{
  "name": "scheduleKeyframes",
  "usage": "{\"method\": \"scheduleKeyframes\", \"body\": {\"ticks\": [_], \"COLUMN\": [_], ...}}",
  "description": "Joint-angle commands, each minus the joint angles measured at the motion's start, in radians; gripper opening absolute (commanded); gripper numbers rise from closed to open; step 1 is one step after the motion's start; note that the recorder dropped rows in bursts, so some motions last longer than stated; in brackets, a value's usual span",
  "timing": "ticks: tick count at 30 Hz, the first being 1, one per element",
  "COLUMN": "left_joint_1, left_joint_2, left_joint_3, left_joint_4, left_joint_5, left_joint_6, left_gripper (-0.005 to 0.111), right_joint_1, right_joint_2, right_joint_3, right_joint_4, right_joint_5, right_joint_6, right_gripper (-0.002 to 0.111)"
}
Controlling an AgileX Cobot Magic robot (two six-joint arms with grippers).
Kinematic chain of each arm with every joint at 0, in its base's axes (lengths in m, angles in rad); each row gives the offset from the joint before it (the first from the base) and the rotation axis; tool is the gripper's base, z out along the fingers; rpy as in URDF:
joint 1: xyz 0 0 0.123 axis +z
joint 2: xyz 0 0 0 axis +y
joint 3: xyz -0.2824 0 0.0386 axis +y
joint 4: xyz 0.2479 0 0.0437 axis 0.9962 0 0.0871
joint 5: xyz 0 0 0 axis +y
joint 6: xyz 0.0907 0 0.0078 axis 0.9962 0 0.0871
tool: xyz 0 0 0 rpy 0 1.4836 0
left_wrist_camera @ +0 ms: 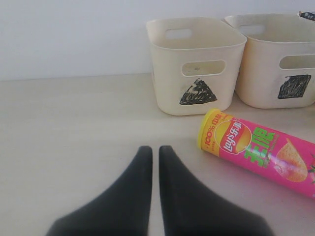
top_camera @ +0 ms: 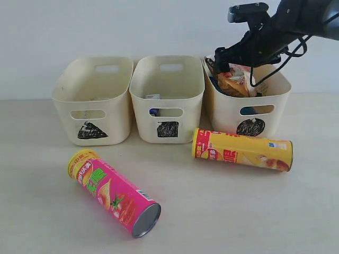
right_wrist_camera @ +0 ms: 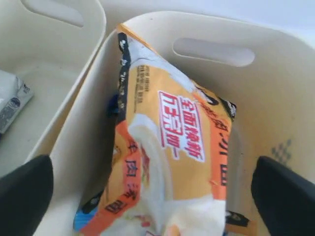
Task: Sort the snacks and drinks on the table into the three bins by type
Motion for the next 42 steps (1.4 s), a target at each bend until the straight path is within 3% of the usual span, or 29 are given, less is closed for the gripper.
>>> {"method": "scheduleKeyframes", "body": {"ticks": [1,3,6,9,12,13,19,23,33,42], "left_joint_1": [0.004,0.004,0.004,0.004,0.004,0.004,0.004,0.004,0.004,0.004], "left_joint_2": [-0.004,-0.004,-0.004,-0.004,-0.004,-0.004,-0.004,-0.004,-0.004,-0.004], "left_joint_3": [0.004,0.004,0.004,0.004,0.004,0.004,0.004,0.004,0.004,0.004], "left_joint_4": [-0.001,-0.001,-0.001,-0.001,-0.001,-0.001,-0.001,-0.001,-0.001,-0.001], "left_joint_5": [-0.007,-0.007,-0.007,-0.007,-0.007,-0.007,-0.007,-0.007,-0.007,-0.007], "left_joint_6": [-0.008,-0.008,-0.008,-0.008,-0.008,-0.008,-0.008,-0.008,-0.008,-0.008], "left_gripper": [0.004,0.004,0.004,0.004,0.004,0.004,0.004,0.004,0.004,0.004], "right_joint_1": [-0.007,-0.007,-0.007,-0.007,-0.008,-0.010,-0.039,-0.088,-0.211,-0.214], "right_joint_2": [-0.053,-0.084,-0.134,-0.174,-0.205,-0.213,-0.255,-0.328,-0.652,-1.012], "right_joint_3": [-0.008,-0.008,-0.008,-0.008,-0.005,-0.005,-0.002,0.089,0.492,0.844], "right_joint_4": [-0.099,-0.147,-0.250,-0.357,-0.408,-0.411,-0.403,-0.381,-0.381,-0.347], "right_joint_5": [0.044,0.077,0.155,0.265,0.366,0.397,0.504,0.499,0.259,-0.024], "right_joint_6": [0.072,0.101,0.153,0.194,0.194,0.199,0.222,0.240,0.286,0.293], "right_gripper": [0.105,0.103,0.086,0.055,0.007,0.002,0.002,0.002,0.002,0.002]}}
